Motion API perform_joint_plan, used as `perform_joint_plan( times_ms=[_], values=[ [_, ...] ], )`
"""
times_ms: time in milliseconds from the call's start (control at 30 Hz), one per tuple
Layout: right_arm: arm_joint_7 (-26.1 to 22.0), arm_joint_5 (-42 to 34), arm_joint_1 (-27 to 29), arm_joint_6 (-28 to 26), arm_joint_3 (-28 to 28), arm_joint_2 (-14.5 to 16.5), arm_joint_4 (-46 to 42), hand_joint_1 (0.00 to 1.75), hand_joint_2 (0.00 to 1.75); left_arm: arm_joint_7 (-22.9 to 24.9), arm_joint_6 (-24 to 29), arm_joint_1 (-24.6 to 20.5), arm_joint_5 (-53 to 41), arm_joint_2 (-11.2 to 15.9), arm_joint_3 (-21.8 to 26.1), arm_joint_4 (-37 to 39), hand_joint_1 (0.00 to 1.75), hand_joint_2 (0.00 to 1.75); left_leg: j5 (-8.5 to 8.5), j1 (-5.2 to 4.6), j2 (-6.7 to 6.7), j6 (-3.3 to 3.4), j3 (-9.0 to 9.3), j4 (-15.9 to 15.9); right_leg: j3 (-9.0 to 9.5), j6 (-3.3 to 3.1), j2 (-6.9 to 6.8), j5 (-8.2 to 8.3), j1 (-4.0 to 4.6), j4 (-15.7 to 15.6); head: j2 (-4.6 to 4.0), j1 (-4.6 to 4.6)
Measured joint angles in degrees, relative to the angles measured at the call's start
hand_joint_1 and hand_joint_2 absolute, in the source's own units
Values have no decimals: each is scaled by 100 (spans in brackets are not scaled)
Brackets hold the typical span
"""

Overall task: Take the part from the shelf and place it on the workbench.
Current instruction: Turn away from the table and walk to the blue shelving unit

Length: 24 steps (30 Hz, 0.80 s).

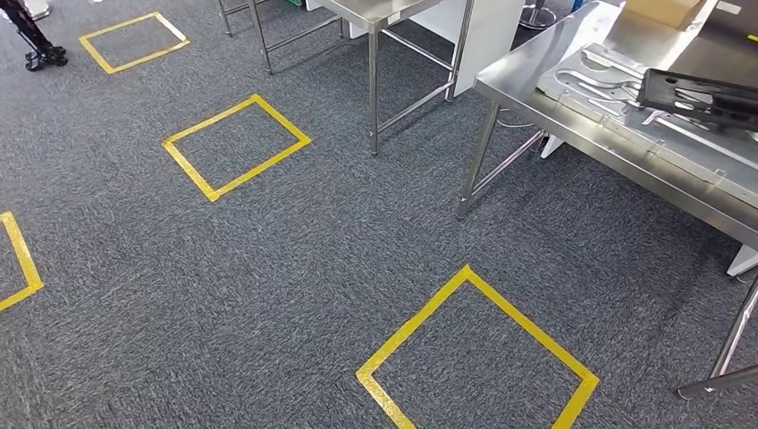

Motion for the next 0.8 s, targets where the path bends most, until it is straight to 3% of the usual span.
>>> perform_joint_plan(
  times_ms=[67,133,167,200,233,300,367,467,533,567,633,667,700,733,800],
  values=[
    [-34,46,3,-20,14,-68,0,0,0,46,116,1,18,-31,15,0,0,0,45,15,-36,56,6,-36,-213,49,149,-310,-21,474,0,1],
    [-34,67,6,-23,27,-116,0,0,0,69,220,-1,-36,-35,28,0,0,0,55,6,-93,73,-21,-31,-591,76,227,-669,-29,1248,0,2],
    [-14,67,5,-21,29,-133,0,0,0,71,268,0,-77,-35,28,0,0,0,55,2,-131,74,-28,-25,-722,83,235,-730,-31,1504,0,2],
    [17,64,4,-16,30,-146,0,0,0,71,316,1,-105,-33,26,0,0,0,54,-1,-176,73,-30,-18,-763,84,241,-676,-33,1568,0,2],
    [52,62,1,-6,30,-155,0,0,0,71,353,0,-100,-32,26,0,0,0,51,-1,-224,68,-23,-11,-679,78,250,-503,-36,1372,0,2],
    [104,59,-3,14,31,-172,0,0,0,67,368,-8,12,-32,54,0,0,0,40,0,-313,50,0,-4,-294,50,341,-68,-49,544,0,2],
    [114,61,-17,24,33,-187,0,0,0,54,321,-20,132,-32,107,0,0,0,32,-10,-381,1,0,8,-42,9,443,123,-37,-20,0,1],
    [85,68,-70,19,37,-201,-1,0,0,30,229,-23,179,-37,154,0,0,0,35,-12,-438,-98,-25,2,-23,-77,410,128,-14,-101,0,-1],
    [30,92,-97,17,48,-208,-2,0,0,21,182,-26,191,-51,183,0,0,0,-73,-10,-355,-151,-86,147,-7,-159,337,150,-34,-141,0,-1],
    [0,111,-102,18,60,-210,-2,0,0,10,163,-32,205,-61,200,0,0,0,-221,-8,-278,-173,-195,390,-3,-194,295,157,-44,-159,0,-2],
    [-36,155,-99,18,85,-216,-2,0,0,-31,123,-46,258,-91,232,0,0,0,-614,11,-147,-210,-559,1170,-9,-232,214,152,-34,-159,0,-2],
    [-39,175,-99,20,97,-219,-1,0,0,-55,112,-48,289,-101,250,0,0,0,-754,19,-123,-223,-737,1542,-12,-236,173,149,-26,-155,0,-2],
    [-27,198,-100,25,110,-222,-1,0,0,-77,107,-47,324,-110,271,0,0,0,-782,24,-111,-229,-830,1734,-13,-237,133,145,-18,-150,0,-2],
    [-8,220,-104,35,126,-225,0,0,0,-92,114,-46,353,-115,295,0,0,0,-705,27,-101,-226,-821,1715,-12,-234,99,141,-13,-144,0,-2],
    [44,257,-114,60,165,-231,0,0,0,-104,144,-50,396,-119,349,0,0,0,-308,23,-32,-186,-473,1022,6,-218,35,124,-6,-131,0,-2]
  ],
)
